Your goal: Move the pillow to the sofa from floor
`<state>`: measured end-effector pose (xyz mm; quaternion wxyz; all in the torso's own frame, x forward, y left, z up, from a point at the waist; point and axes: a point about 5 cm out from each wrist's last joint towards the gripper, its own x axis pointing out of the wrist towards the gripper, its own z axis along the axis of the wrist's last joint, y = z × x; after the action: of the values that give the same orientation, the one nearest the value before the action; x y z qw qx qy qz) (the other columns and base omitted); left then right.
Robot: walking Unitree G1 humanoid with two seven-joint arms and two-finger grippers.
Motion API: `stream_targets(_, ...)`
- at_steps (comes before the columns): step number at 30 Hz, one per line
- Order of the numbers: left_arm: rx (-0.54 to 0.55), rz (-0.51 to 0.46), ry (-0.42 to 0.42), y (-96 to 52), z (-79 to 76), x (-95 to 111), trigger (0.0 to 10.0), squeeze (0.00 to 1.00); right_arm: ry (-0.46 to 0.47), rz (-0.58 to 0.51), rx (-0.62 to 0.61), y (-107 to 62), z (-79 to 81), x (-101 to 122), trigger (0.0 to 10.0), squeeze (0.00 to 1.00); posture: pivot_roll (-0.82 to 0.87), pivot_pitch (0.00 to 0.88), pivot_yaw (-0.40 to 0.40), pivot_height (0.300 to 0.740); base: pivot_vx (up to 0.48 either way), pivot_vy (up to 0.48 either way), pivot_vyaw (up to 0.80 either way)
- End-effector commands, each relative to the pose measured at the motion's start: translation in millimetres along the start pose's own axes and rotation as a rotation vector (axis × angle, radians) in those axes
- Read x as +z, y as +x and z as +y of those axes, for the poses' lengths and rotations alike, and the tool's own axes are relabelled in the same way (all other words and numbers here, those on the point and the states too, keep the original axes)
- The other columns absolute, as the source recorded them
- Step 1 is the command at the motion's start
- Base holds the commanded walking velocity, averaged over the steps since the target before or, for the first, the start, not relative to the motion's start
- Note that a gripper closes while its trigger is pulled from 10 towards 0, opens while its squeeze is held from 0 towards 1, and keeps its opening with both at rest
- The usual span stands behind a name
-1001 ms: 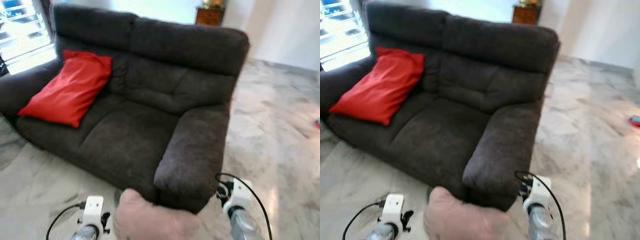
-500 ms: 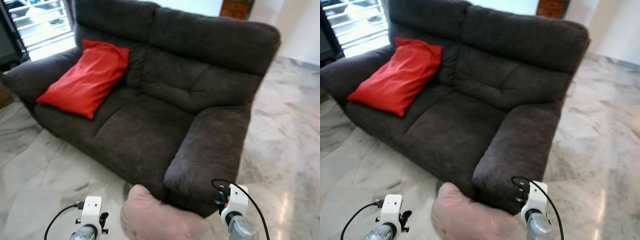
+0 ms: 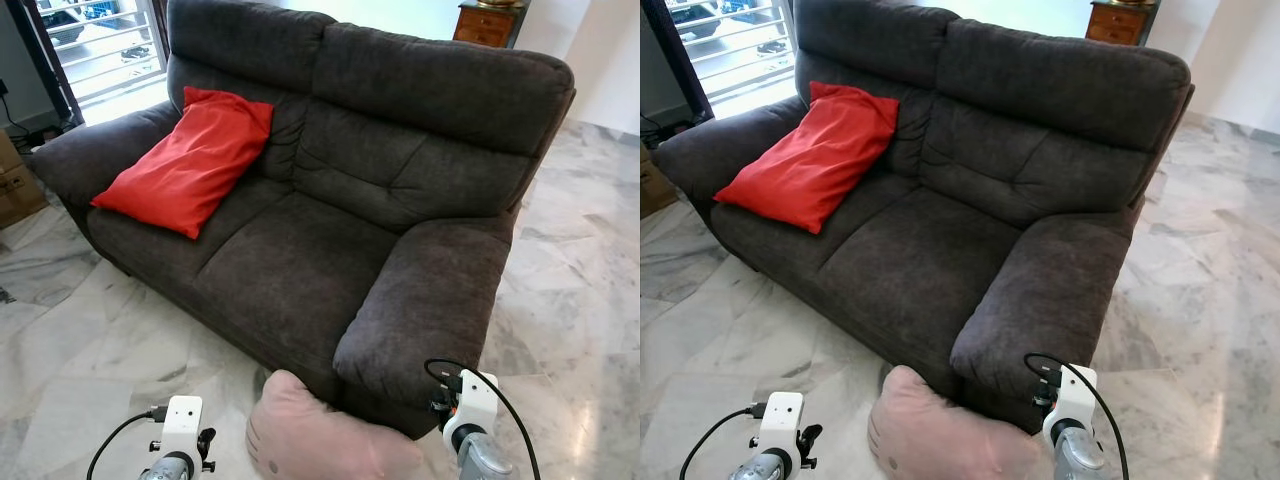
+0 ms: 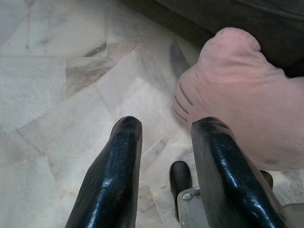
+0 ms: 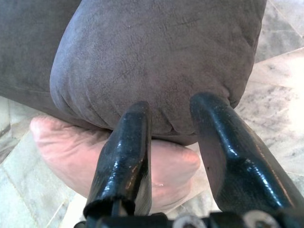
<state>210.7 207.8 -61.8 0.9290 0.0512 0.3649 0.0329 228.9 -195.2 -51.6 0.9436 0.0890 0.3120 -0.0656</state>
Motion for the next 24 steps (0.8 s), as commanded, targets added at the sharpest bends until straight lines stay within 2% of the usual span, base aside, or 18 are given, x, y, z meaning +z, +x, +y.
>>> stream_targets(1,0.002,0.011,0.011,-0.4,1.3,-2.0,10.0,0.0,-0.003,0.02,-0.002,-1.2,-1.5,-4.0,10.0,0.0,0.02,0.0,-0.06,0.736,0.0,-0.262,0.0)
stream_targets(6,0.003,0.009,0.013,-0.3,1.7,-1.5,10.0,0.0,-0.013,0.021,0.004,-1.2,-1.3,-4.1,10.0,0.0,0.02,0.0,-0.059,0.736,0.0,-0.284,0.0)
stream_targets(10,0.005,0.006,0.012,-0.2,1.9,-0.9,10.0,0.0,-0.01,0.022,0.001,-1.2,-1.5,-4.2,10.0,0.0,0.02,0.0,-0.06,0.736,0.0,-0.285,0.75)
stream_targets(24,0.007,0.007,0.01,-0.2,2.1,-0.9,10.0,0.0,0.006,0.021,-0.005,-1.0,-1.0,-4.0,10.0,0.0,0.02,0.0,-0.06,0.736,0.0,-0.289,0.0)
